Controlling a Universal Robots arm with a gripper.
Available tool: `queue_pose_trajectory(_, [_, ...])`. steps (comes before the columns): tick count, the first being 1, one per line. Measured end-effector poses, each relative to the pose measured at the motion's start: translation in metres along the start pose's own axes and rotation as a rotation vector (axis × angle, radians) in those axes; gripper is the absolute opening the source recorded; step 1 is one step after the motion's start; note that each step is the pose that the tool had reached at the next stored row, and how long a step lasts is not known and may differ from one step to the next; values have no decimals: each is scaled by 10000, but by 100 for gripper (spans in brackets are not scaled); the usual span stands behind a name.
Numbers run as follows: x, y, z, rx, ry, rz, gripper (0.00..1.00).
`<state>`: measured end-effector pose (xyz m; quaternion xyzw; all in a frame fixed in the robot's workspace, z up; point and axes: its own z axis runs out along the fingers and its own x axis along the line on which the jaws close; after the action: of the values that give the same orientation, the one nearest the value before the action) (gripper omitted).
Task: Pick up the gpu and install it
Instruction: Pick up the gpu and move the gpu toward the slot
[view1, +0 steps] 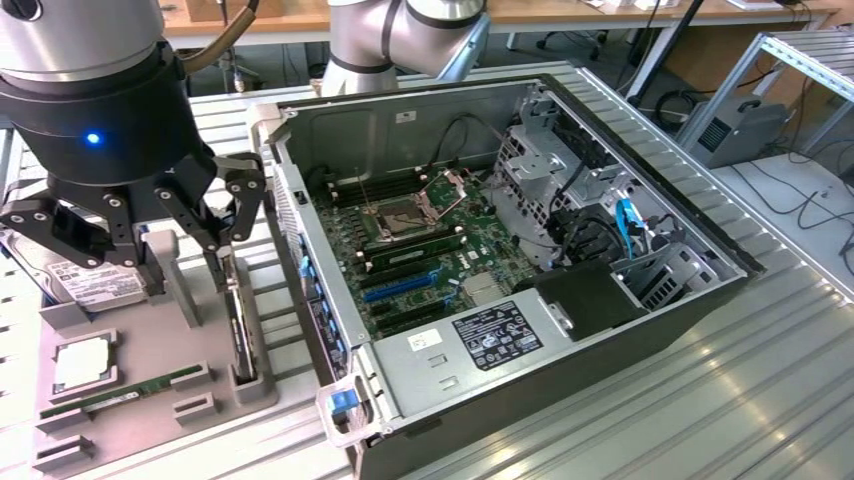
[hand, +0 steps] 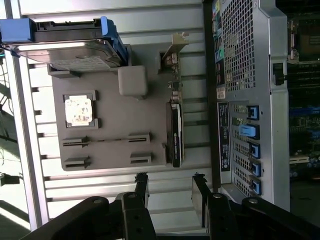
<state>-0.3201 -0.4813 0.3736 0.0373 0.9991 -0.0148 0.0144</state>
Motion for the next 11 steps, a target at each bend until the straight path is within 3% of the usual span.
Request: queue_pose_trajectory(11, [-54,4,9,0,0,0,48])
